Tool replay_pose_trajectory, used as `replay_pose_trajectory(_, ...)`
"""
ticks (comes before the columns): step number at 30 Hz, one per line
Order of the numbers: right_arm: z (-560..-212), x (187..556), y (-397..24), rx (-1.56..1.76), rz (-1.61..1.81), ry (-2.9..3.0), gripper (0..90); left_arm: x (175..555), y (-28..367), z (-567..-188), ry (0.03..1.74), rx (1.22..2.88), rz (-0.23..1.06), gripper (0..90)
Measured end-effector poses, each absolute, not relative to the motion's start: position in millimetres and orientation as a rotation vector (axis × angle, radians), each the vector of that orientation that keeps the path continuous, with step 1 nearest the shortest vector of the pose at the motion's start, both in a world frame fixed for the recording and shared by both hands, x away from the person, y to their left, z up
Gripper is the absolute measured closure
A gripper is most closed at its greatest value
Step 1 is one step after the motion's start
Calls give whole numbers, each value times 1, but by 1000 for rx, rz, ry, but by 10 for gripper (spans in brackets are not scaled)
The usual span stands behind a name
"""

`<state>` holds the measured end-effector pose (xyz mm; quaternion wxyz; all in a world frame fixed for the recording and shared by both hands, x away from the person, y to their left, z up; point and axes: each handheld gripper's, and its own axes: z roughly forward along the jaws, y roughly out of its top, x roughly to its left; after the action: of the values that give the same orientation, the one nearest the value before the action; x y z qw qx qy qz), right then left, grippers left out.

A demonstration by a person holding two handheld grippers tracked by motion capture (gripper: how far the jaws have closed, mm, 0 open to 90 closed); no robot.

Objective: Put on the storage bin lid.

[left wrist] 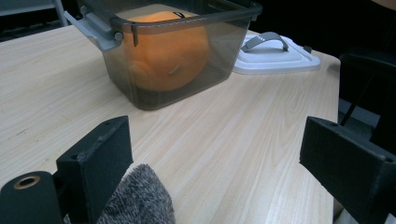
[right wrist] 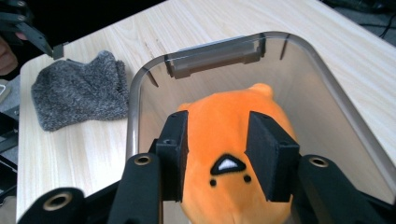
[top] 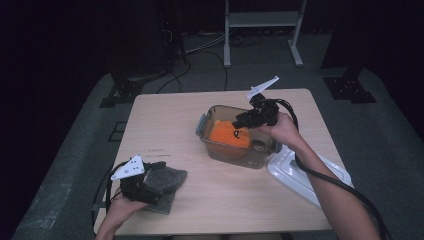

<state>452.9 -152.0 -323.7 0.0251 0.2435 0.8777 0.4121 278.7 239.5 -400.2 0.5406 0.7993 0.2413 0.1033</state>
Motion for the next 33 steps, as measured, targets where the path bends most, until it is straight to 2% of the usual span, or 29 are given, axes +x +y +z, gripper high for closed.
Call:
replay_pose_trajectory(16,-322,421,-216,814,1364,2614,441,279,238,-401,573,1903,248,84)
replay_pose_trajectory(26,-320,399,-258,864,1372,2555,411,278,238,-400,577,1904,259,80)
replay_pose_trajectory(33,-334,385,-284,907,1355,2538,389,278,237,-403,578,1909,254,80)
